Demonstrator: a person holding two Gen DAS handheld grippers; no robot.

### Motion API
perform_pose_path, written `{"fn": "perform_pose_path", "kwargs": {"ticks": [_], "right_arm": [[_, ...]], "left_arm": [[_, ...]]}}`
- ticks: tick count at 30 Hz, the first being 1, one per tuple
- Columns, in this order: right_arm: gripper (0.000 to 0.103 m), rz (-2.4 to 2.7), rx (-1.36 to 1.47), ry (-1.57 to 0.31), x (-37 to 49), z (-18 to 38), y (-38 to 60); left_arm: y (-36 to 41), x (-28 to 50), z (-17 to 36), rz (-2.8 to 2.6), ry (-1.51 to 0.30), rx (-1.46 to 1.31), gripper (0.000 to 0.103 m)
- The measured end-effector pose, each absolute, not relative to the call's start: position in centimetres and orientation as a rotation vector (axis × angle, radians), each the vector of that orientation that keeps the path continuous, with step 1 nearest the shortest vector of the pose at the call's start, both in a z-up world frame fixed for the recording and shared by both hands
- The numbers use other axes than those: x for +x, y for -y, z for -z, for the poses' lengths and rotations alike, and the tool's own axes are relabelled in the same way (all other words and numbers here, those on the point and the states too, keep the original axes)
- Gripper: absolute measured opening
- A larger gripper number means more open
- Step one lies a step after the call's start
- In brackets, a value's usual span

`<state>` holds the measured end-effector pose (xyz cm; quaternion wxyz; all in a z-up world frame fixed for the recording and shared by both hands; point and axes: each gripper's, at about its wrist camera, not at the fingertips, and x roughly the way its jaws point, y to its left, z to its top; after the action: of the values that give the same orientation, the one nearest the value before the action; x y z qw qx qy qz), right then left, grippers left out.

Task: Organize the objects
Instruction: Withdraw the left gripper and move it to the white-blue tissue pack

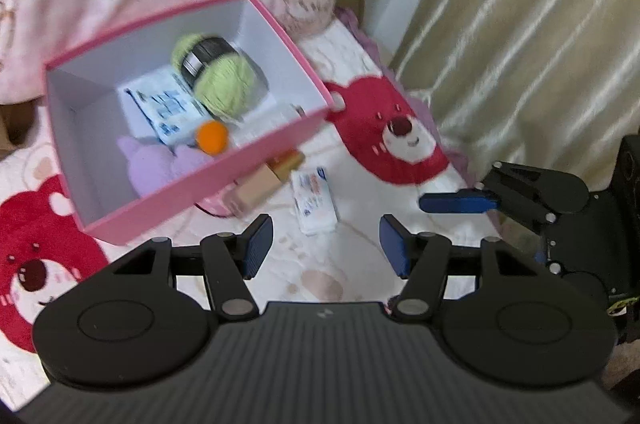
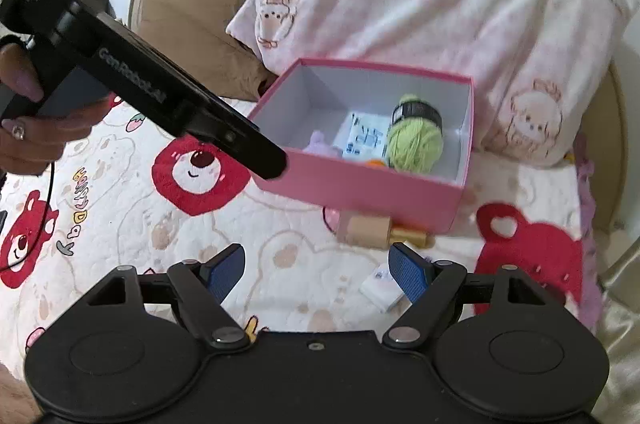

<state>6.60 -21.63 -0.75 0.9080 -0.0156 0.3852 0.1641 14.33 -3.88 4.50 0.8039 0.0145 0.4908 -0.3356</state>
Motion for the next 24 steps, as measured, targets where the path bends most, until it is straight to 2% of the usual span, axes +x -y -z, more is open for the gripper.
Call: {"fn": "perform_pose_path", "kwargs": {"ticks": [10, 18, 21, 24], "right_arm": [[0.083, -0.218, 0.124, -0.81, 7.7, 9.0, 24.4], [0.082, -0.132, 0.067, -0.727, 9.1, 13.0, 23.8], [0.082, -0.107, 0.076, -0.706, 9.9, 14.3, 24.1], [0.082, -0.111, 0.094, -0.71, 10.5, 15.5, 24.7]], "left_arm": [[7.8, 14.4, 2.6, 0.7, -1.076, 0.088, 0.058], [9.1, 15.6, 8.2, 0.675, -1.017, 0.03, 0.056], [9.7, 16.1, 9.5, 0.656, -0.977, 0.043, 0.053], [10.0, 16.7, 10.5, 0.648, -0.952, 0.036, 0.046]]}}
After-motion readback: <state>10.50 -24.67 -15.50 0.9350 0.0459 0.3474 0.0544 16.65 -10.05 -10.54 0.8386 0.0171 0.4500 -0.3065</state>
